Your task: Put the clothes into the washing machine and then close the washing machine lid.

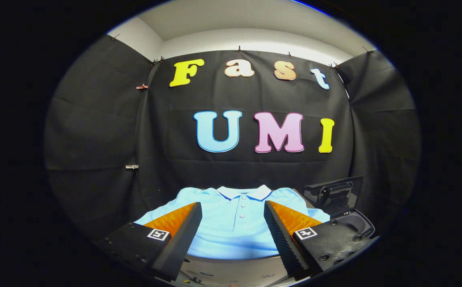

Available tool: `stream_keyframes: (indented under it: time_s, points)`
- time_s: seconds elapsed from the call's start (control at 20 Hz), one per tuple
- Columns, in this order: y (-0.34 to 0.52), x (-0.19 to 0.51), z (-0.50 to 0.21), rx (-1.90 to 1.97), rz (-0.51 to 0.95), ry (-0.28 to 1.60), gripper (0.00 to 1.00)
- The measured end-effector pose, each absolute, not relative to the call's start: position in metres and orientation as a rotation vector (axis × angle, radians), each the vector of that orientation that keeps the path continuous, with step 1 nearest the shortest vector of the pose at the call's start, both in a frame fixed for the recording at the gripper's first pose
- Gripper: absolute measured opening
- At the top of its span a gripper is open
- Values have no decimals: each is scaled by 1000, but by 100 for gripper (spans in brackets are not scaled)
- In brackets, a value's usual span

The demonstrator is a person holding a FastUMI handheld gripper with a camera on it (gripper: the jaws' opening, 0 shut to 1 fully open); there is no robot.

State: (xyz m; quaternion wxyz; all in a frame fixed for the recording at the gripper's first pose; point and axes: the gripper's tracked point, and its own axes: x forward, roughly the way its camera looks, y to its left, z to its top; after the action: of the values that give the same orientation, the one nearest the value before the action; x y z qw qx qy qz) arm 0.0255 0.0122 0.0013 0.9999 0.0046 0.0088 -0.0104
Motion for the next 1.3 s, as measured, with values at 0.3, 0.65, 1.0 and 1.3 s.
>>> stream_keyframes:
  time_s: [0.3,0.65,1.0,1.3]
  points:
    - [3,65,-5,44,-80,122,98]
    - [-1,123,-46,27,-114,390,99]
    - [-1,155,-82,76,-125,623,100]
    - [-2,160,-97,102,-146,763,100]
